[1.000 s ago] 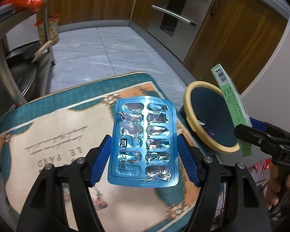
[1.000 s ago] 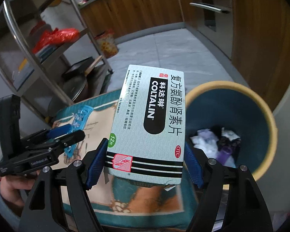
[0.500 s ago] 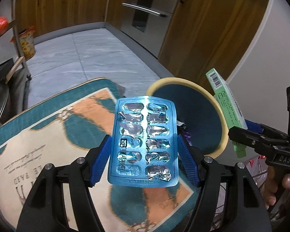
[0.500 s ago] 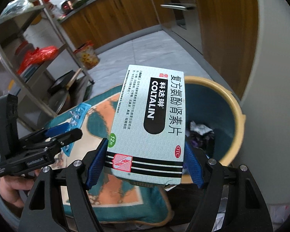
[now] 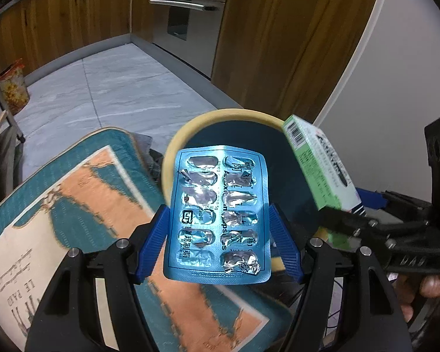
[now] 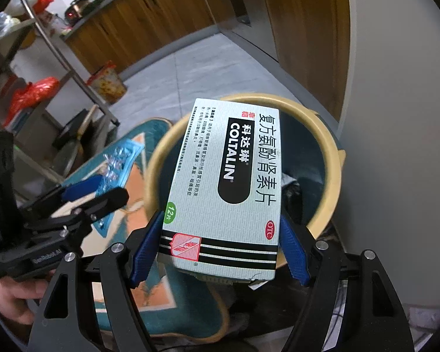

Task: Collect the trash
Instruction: 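Carry the blister pack and medicine box over the bin with both tools, then open both tools over the bin, dropping blister pack and medicine box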

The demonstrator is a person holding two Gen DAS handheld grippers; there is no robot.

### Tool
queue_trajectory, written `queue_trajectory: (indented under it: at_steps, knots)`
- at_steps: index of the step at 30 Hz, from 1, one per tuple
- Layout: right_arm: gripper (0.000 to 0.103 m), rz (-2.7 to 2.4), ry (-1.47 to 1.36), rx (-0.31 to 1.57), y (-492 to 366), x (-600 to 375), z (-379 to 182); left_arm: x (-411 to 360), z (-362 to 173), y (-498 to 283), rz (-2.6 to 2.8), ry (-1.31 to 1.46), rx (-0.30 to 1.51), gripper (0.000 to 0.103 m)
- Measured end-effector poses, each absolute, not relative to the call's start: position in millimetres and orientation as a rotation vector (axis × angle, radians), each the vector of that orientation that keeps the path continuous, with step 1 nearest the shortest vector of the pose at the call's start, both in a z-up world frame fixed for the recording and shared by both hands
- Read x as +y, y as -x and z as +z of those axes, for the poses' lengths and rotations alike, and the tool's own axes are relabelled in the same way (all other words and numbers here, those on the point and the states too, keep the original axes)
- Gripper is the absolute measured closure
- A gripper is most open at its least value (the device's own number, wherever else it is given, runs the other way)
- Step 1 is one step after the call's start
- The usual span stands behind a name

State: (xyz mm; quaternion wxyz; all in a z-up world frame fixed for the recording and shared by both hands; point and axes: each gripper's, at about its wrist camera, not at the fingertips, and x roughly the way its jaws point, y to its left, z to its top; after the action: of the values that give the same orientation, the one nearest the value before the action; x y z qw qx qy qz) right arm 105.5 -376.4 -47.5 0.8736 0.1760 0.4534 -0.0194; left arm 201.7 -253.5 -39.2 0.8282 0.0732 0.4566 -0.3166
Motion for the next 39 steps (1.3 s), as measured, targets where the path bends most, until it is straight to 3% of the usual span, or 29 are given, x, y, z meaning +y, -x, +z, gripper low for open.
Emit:
queue_trajectory:
  at_steps: [22,35,39]
  knots:
    - [0.027,-0.132,-0.254,0.976,-124,-381,-72,-284,-70,-237,-0.684,0.018,1.08,0.034]
    - [0.02,-0.117,-0.272,0.902,-102,-386,-47,-253,-34,-211,-0.68,0.006,0.99,0.034]
    - [0.02,-0.114,-0.27,0.876,-87,-388,-38,-244,-10,-192,-0.661,-0.026,0.898,0.017]
